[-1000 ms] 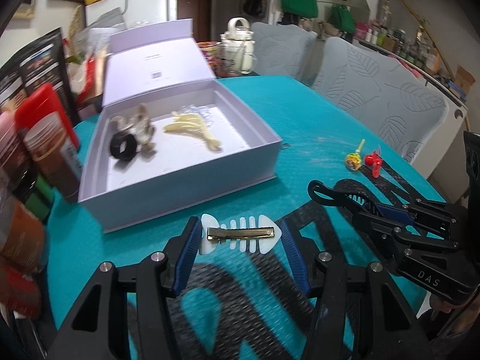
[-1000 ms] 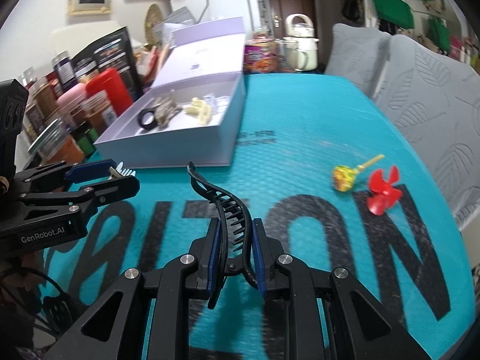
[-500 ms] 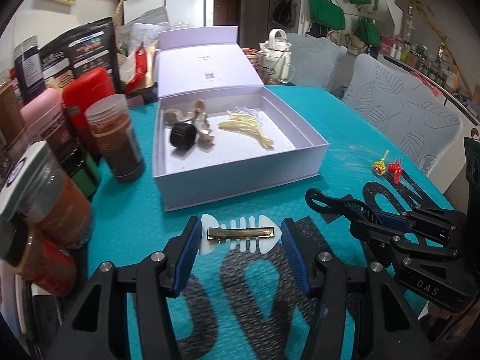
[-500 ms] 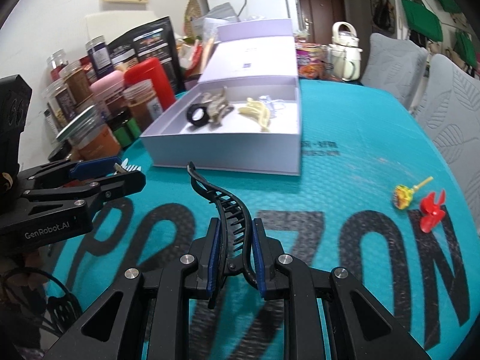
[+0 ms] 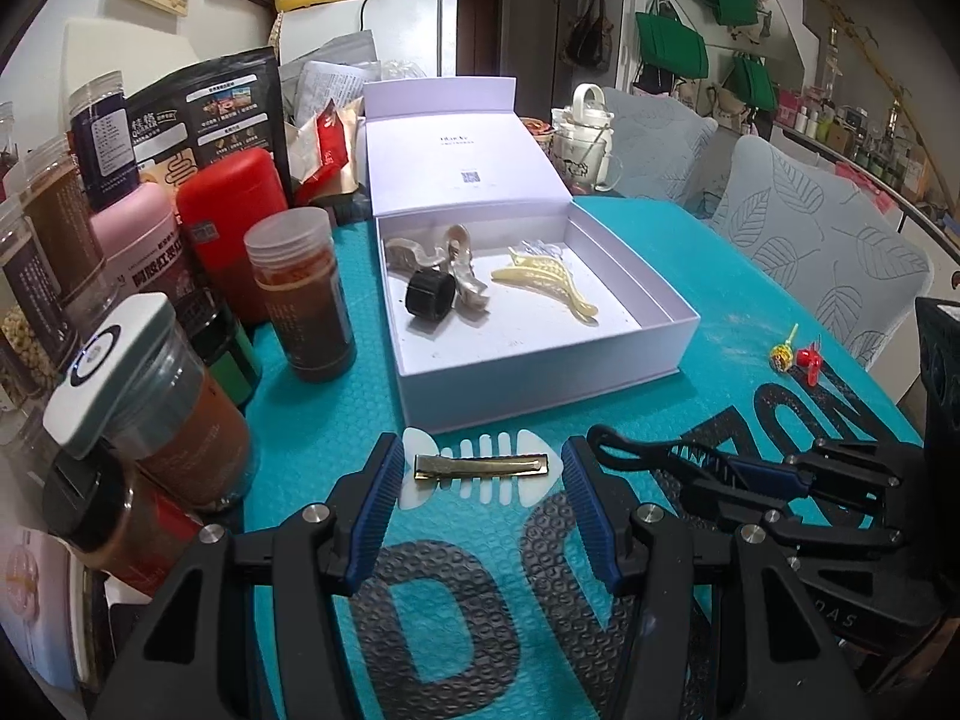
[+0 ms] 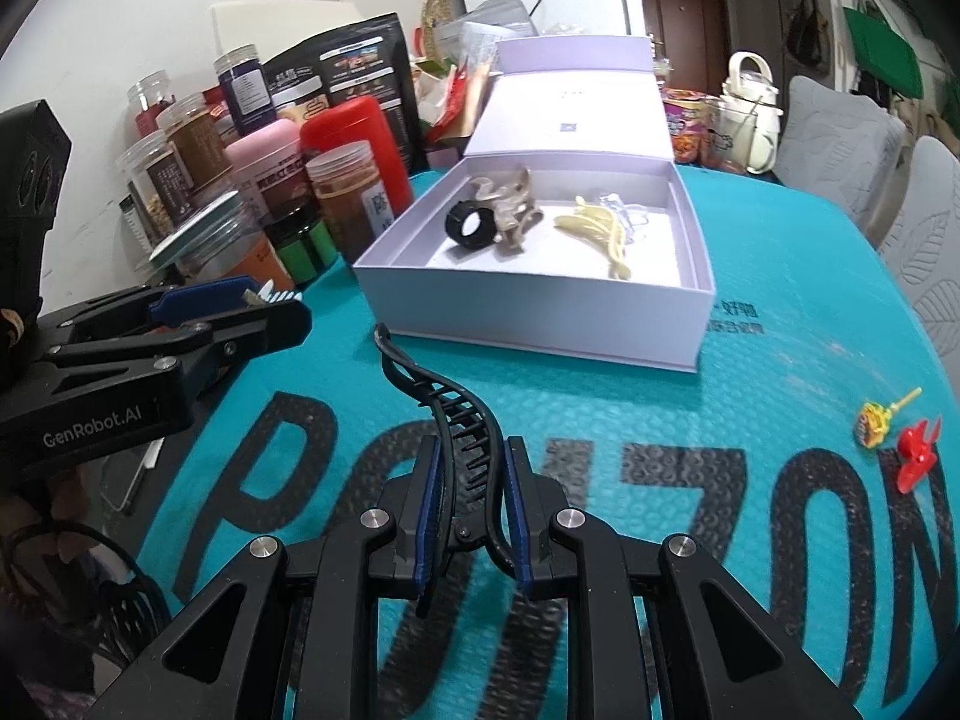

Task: Organize rigid objects
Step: 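Carry the fishbone clip and black claw clip with both grippers to the box, then lower both clips into the box and open both grippers to release them, then withdraw both grippers from the box toward the lollipop and red fan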

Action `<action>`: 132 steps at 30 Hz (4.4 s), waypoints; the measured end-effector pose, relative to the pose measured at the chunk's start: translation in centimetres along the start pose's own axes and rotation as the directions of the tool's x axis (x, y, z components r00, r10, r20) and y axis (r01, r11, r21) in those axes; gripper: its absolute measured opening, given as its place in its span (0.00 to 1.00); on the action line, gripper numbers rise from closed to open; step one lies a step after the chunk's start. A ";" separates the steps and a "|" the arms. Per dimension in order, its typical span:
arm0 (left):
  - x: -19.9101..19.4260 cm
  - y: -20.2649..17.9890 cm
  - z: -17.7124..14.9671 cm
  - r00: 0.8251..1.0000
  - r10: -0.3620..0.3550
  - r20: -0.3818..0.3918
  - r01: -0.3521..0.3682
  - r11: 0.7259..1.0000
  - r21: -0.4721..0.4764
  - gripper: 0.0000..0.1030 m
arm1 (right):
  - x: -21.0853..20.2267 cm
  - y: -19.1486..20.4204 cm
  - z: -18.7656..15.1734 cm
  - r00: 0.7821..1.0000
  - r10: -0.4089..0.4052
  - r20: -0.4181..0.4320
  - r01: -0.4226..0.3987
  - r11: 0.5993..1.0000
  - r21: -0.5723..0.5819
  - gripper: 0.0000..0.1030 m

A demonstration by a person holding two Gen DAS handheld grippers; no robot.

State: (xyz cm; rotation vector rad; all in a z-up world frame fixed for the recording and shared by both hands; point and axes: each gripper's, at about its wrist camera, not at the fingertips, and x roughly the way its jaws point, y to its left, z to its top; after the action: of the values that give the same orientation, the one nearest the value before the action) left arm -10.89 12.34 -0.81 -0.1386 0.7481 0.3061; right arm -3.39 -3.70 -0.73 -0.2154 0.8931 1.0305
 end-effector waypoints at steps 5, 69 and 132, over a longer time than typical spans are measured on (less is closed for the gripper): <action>0.1 0.7 1.0 1.000 -0.005 0.010 0.005 1.000 0.001 0.53 | 0.6 0.5 1.1 1.000 0.001 -0.011 -0.001 1.000 -0.006 0.19; 15.0 1.9 19.1 0.998 -0.025 0.065 0.021 0.998 0.052 0.53 | 8.2 -10.1 20.8 0.995 -0.034 0.090 0.031 0.999 0.039 0.19; 17.2 1.8 17.9 0.986 0.056 -0.157 -0.061 0.998 -0.028 0.53 | 9.6 -10.3 19.2 0.994 -0.102 -0.043 0.104 0.994 0.029 0.25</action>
State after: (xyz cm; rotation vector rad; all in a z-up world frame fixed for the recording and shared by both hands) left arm 12.02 22.05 0.32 -0.1732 0.9035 0.3668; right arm 17.42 7.57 2.15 -0.2549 0.9253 0.9187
